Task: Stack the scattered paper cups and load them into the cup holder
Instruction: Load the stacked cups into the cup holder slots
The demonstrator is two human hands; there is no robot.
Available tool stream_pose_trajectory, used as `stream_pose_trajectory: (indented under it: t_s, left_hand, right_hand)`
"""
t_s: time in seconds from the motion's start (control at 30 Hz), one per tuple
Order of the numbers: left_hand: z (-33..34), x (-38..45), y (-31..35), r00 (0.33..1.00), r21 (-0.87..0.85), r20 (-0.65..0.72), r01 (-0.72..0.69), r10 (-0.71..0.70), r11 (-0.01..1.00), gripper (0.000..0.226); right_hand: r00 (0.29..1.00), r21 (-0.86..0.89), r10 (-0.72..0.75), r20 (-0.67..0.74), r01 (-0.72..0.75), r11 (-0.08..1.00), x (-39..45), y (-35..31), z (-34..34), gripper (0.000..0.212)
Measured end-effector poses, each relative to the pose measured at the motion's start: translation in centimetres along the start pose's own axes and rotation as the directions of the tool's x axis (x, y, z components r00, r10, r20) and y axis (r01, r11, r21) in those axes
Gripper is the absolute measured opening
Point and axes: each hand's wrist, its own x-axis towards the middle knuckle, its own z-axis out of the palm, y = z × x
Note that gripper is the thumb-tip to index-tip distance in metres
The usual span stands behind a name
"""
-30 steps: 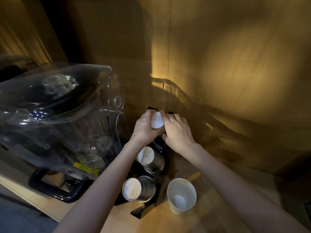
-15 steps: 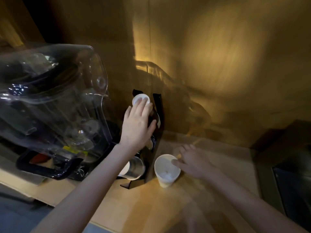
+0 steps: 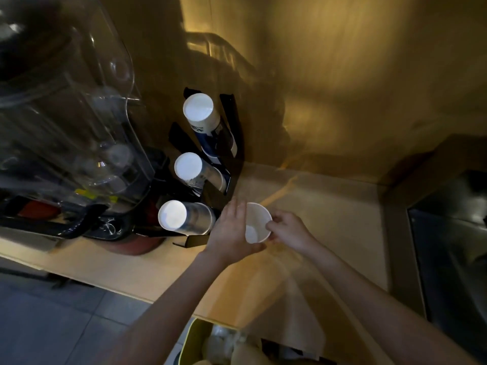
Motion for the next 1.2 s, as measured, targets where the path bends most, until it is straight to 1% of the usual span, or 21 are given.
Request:
stream_pose_trajectory:
  t_s: [0.07, 0.17, 0.2, 0.27, 0.33, 0.37, 0.4, 0.43, 0.47, 0.5, 0.53, 0.57, 0.63, 0.73, 0.8, 0.87, 0.93, 1.0, 1.07, 1.13, 1.2]
  left_hand:
    - [0.6, 0.0, 0.0, 1.000, -0.071, -0.003, 0.029, -0.029, 0.997, 0.109]
    - [0.8, -0.4, 0.3, 0.998, -0.151, -0.060, 0.006, -0.015, 0.989, 0.103]
    - [0.7, -0.5, 0.3, 0.997, -0.169, -0.076, 0.002, -0.015, 0.986, 0.103]
    - [0.2, -0.6, 0.4, 0.995, -0.193, -0.098, 0.005, -0.024, 0.981, 0.104]
    - [-0.7, -0.9, 0.7, 0.993, -0.209, -0.118, -0.007, -0.018, 0.978, 0.103]
    - [-1.3, -1.1, 0.9, 0.990, -0.206, -0.141, -0.031, 0.001, 0.978, 0.103]
    - [-2.0, -1.3, 1.2, 0.985, -0.202, -0.171, -0.066, 0.032, 0.977, 0.102]
    - [-2.9, -1.6, 1.4, 0.976, -0.196, -0.207, -0.113, 0.072, 0.974, 0.101]
    - [-3.7, -1.9, 1.6, 0.962, -0.194, -0.248, -0.167, 0.116, 0.967, 0.101]
    - [-4.5, -2.1, 1.7, 0.942, -0.191, -0.296, -0.223, 0.160, 0.956, 0.101]
    - [-5.3, -2.4, 1.8, 0.917, -0.186, -0.347, -0.275, 0.199, 0.943, 0.100]
    - [-5.9, -2.6, 1.8, 0.887, -0.174, -0.400, -0.322, 0.232, 0.931, 0.098]
    - [-6.9, -3.1, 1.6, 0.820, -0.135, -0.496, -0.398, 0.286, 0.908, 0.092]
    - [-7.8, -4.1, 0.9, 0.754, -0.096, -0.566, -0.463, 0.335, 0.881, 0.085]
    - [-8.1, -4.8, 0.1, 0.707, -0.044, -0.599, -0.498, 0.376, 0.866, 0.083]
    - [-8.3, -5.5, -0.9, 0.638, 0.052, -0.641, -0.518, 0.426, 0.854, 0.080]
    - [-8.7, -6.4, -2.1, 0.606, 0.103, -0.658, -0.515, 0.446, 0.851, 0.075]
    - [-9.2, -7.4, -3.4, 0.620, 0.098, -0.656, -0.497, 0.431, 0.862, 0.074]
    - [-9.6, -8.4, -4.7, 0.660, 0.033, -0.651, -0.468, 0.375, 0.883, 0.073]
    - [-10.1, -9.2, -5.7, 0.720, -0.087, -0.640, -0.414, 0.268, 0.906, 0.066]
    - [-10.8, -9.6, -6.7, 0.776, -0.260, -0.619, -0.348, 0.121, 0.901, 0.061]
  right_hand:
    - [1.000, 0.025, 0.009, -0.002, -0.009, 1.000, -0.3, 0.4, 0.1, 0.027]
    - [1.000, 0.053, 0.011, -0.007, -0.010, 0.999, -0.7, 0.7, 0.0, 0.024]
    - [1.000, 0.093, 0.018, -0.004, -0.017, 0.996, -0.9, 0.6, -0.2, 0.021]
    - [0.996, 0.249, 0.086, -0.009, -0.081, 0.965, -1.1, 0.1, -0.7, 0.017]
    - [0.979, 0.378, 0.204, 0.002, -0.190, 0.906, -1.3, -0.1, -1.4, 0.027]
    - [0.963, 0.409, 0.266, 0.032, -0.255, 0.876, -1.4, -0.1, -1.7, 0.035]
    - [0.942, 0.434, 0.323, 0.096, -0.332, 0.838, -1.6, -0.1, -1.9, 0.045]
    - [0.914, 0.455, 0.358, 0.191, -0.405, 0.793, -1.9, -0.1, -1.9, 0.055]
    - [0.886, 0.472, 0.356, 0.296, -0.460, 0.752, -2.2, -0.1, -1.8, 0.067]
    - [0.867, 0.497, 0.317, 0.385, -0.484, 0.720, -2.3, -0.2, -1.7, 0.077]
    - [0.857, 0.531, 0.261, 0.445, -0.487, 0.694, -2.5, -0.5, -1.5, 0.083]
    - [0.854, 0.570, 0.202, 0.479, -0.478, 0.669, -2.7, -1.0, -1.3, 0.084]
    - [0.867, 0.652, 0.096, 0.489, -0.436, 0.621, -3.1, -2.6, -0.9, 0.082]
    - [0.871, 0.732, -0.036, 0.490, -0.389, 0.559, -3.7, -5.2, -0.1, 0.081]
    - [0.860, 0.732, -0.086, 0.503, -0.371, 0.571, -4.0, -6.7, 0.6, 0.082]
    - [0.847, 0.713, -0.130, 0.515, -0.339, 0.614, -4.0, -7.9, 1.5, 0.083]
    - [0.838, 0.724, -0.202, 0.506, -0.285, 0.629, -4.0, -8.9, 2.3, 0.079]
    - [0.836, 0.731, -0.296, 0.462, -0.169, 0.661, -4.0, -9.8, 3.0, 0.066]
    - [0.859, 0.686, -0.331, 0.392, -0.033, 0.727, -4.2, -10.7, 3.7, 0.065]
    - [0.907, 0.592, -0.337, 0.254, 0.129, 0.795, -4.4, -11.4, 4.9, 0.073]
    - [0.924, 0.434, -0.367, 0.105, 0.290, 0.853, -4.5, -12.0, 6.4, 0.087]
